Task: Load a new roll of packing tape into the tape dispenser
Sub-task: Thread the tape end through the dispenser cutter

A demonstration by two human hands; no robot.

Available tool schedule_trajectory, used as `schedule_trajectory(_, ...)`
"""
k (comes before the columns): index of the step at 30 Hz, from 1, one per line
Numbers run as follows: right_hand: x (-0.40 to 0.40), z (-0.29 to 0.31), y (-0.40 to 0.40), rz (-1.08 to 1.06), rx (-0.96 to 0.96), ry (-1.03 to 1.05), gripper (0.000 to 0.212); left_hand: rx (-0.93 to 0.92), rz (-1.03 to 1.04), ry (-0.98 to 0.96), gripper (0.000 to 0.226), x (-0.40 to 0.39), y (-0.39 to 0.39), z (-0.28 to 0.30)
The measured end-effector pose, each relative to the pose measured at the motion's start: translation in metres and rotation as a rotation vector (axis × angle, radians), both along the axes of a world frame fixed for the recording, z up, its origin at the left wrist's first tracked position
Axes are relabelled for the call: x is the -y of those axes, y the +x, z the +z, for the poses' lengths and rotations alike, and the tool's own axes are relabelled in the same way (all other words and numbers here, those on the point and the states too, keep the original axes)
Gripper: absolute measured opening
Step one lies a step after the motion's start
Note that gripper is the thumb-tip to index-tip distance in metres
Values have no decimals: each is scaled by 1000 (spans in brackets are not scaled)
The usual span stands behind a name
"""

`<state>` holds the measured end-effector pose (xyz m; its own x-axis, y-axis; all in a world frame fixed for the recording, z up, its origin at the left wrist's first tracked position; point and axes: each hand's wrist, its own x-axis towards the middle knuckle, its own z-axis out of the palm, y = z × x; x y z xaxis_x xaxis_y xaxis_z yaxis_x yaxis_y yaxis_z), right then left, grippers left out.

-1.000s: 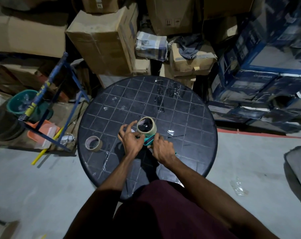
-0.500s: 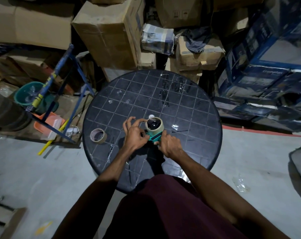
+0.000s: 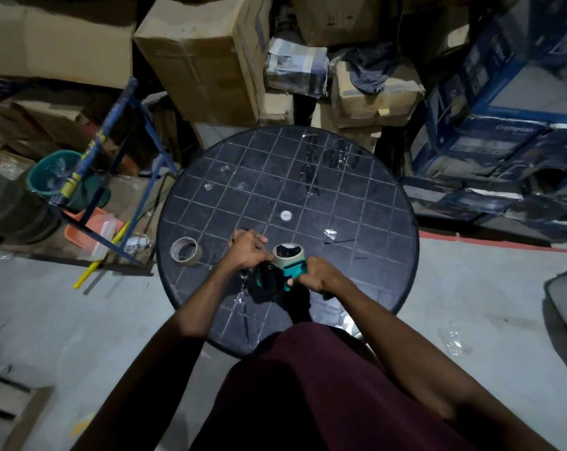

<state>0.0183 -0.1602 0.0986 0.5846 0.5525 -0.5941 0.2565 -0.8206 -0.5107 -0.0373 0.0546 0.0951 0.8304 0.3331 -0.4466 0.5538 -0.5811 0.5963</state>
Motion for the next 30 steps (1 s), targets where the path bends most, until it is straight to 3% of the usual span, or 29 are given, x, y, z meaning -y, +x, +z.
schedule_trajectory(5, -2, 5, -3, -21, 228, -140, 38, 56, 76, -18, 18, 11, 7, 6)
schedule_trajectory(14, -6, 9, -1, -51, 357, -148, 54, 157, -21, 151, 23, 16, 16, 13)
schedule_trajectory(18, -8, 10, 3, -50, 361, -124, 53, 224, -113, 227, 20, 17, 16, 19)
schedule_trajectory(24, -11, 12, 9, -62, 357, -128, 51, 348, -91, 239, 29, 22, 7, 26)
schedule_trajectory(30, -10, 1, 23, -167, 138, -62, 45, 438, -128, 284, 22, 25, -12, 34)
